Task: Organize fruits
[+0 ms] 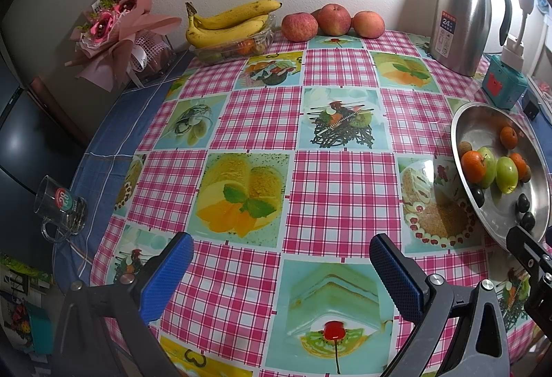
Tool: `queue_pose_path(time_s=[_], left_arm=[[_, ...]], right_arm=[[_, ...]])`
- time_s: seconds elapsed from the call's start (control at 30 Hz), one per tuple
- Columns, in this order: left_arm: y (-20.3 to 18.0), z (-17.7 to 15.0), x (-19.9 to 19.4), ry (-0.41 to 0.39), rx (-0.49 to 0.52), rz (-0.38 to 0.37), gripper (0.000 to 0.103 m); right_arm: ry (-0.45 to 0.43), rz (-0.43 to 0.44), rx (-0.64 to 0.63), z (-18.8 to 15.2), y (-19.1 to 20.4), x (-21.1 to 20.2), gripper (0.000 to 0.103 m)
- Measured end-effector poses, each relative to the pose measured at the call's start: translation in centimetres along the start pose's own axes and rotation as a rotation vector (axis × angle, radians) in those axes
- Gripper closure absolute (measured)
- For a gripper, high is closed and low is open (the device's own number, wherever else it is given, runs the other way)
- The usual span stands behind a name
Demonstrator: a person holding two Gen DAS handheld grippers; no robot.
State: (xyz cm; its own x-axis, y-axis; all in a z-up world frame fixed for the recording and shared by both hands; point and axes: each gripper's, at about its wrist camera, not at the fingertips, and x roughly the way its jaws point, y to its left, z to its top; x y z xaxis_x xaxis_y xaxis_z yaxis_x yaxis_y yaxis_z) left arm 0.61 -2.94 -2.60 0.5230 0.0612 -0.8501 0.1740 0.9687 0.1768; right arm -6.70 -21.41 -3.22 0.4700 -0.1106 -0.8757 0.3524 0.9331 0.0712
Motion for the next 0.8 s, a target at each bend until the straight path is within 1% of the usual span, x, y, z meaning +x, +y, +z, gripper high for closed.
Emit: queue_pose_path(time_s=[0.8], left_arm=[[-0.04, 0.02, 0.05, 0.001, 0.000, 0.000, 0.000]], right_arm=[[0.013, 0.001, -0.004, -0.04, 0.01, 0.29, 0.017]])
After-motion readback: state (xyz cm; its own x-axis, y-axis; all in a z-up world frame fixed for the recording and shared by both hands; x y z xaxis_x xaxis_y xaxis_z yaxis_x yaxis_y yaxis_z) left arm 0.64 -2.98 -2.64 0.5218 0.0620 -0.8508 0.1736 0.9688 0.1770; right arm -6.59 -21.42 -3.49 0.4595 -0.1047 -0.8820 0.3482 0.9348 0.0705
